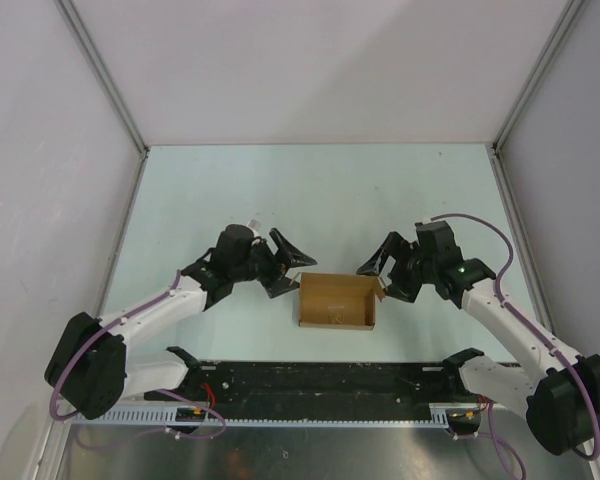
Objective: Fold the paper box
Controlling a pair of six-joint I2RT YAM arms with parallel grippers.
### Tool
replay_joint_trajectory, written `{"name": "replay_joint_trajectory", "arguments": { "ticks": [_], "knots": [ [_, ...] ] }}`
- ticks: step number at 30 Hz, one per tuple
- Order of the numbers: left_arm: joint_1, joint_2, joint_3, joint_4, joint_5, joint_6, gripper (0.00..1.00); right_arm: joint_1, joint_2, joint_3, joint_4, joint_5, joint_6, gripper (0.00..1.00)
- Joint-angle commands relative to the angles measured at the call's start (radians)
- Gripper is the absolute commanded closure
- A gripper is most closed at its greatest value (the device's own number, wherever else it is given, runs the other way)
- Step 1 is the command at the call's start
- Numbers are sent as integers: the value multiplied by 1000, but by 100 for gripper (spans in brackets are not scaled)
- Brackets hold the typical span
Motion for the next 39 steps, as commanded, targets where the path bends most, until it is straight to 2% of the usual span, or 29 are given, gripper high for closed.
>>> {"name": "replay_joint_trajectory", "arguments": {
  "ticks": [1,14,33,39],
  "knots": [
    [-11,-2,5,10,12,-12,13,4,-19,-12,24,-42,21,4],
    [-40,22,11,10,12,-12,13,5,-30,-55,87,-93,64,4],
    [-45,-36,-84,11,6,-14,13,21,-76,-112,67,-60,59,28],
    [-45,-45,-92,10,3,-12,13,27,-81,-118,67,-53,59,32]
  ]
}}
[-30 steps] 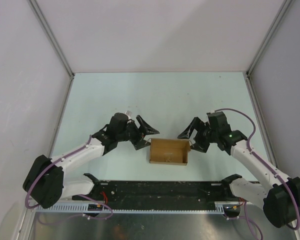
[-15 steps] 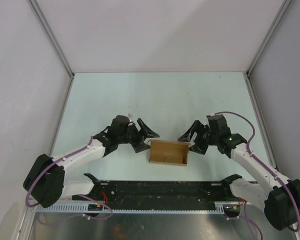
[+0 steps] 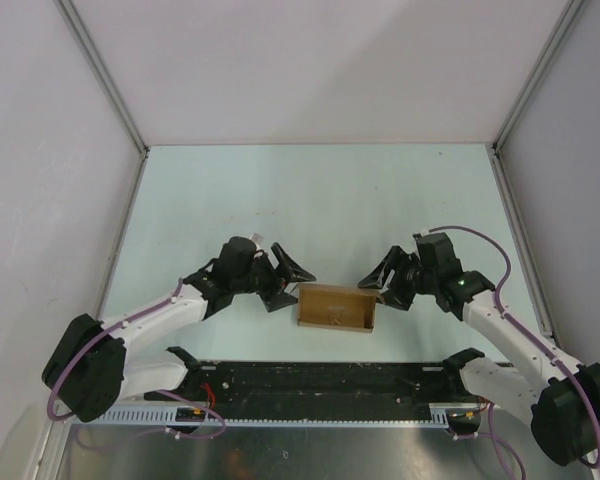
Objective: Fold the paper box
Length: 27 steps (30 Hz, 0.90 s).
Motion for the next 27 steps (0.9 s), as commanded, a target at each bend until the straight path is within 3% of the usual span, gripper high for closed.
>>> {"name": "replay_joint_trajectory", "arguments": {
  "ticks": [1,6,18,27],
  "knots": [
    [-6,-24,-10,13,3,-10,13,10,-19,-10,1,10,2,32],
    [-7,-26,-8,13,3,-7,13,11,-23,-12,-2,15,2,36],
    [-7,-52,-41,14,0,-4,26,16,-42,-30,-14,38,-2,47],
    [-7,-67,-70,16,-3,-4,32,20,-62,-58,-28,53,-10,49]
  ]
}}
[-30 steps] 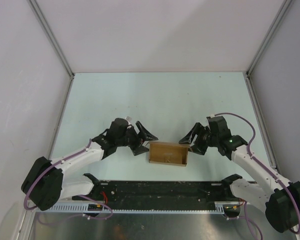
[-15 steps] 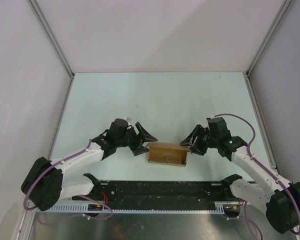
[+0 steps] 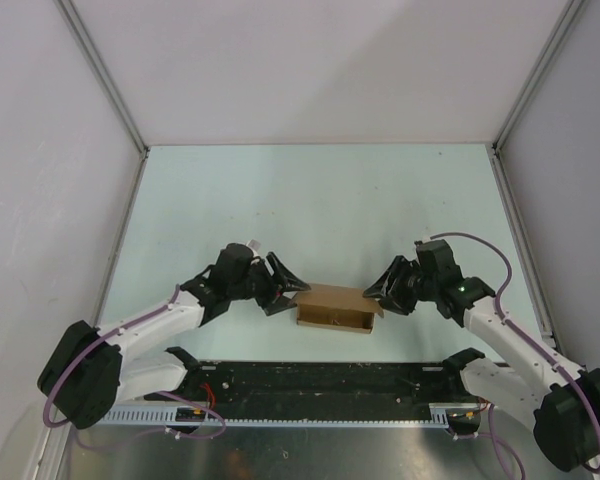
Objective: Fold the paper box
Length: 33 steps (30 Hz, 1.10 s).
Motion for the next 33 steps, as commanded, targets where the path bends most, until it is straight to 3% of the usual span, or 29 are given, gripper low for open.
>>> {"name": "replay_joint_trajectory", "arguments": {
  "ticks": [1,8,16,24,33],
  "knots": [
    [-7,-22,-16,10,-3,-5,33,9,-30,-13,-16,20,-9,49],
    [-7,-38,-37,10,2,3,36,9,-47,-15,-44,29,-27,50],
    [-7,-42,-65,10,14,18,36,11,-45,-13,-90,43,-69,37],
    [-9,-39,-80,10,15,35,36,24,-49,-15,-108,70,-82,34],
    [-7,7,-77,15,-11,84,35,52,-70,-130,71,61,-20,31]
  ]
}}
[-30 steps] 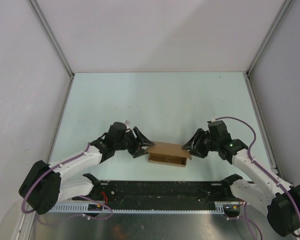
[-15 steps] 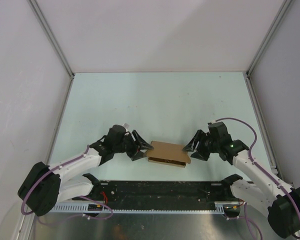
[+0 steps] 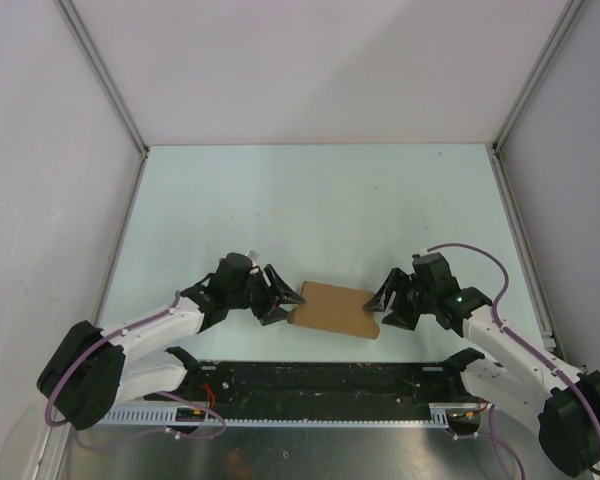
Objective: Fold the paper box
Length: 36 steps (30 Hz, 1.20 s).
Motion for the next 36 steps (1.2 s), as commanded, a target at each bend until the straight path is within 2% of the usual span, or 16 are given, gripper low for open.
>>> {"name": "replay_joint_trajectory", "arguments": {
  "ticks": [1,13,20,31,36],
  "knots": [
    [-5,21,15,16,-13,58,35,18,-40,-57,108,23,36,30],
    [-5,71,53,29,-84,180,35,26,-149,-126,156,55,36,30],
    [-5,59,79,35,-161,279,35,32,-137,-134,171,58,21,29],
    [-5,90,117,36,-199,427,33,40,-134,-157,202,64,24,28],
    [-7,157,104,127,-172,447,35,41,-117,-166,222,60,27,28]
  ]
}}
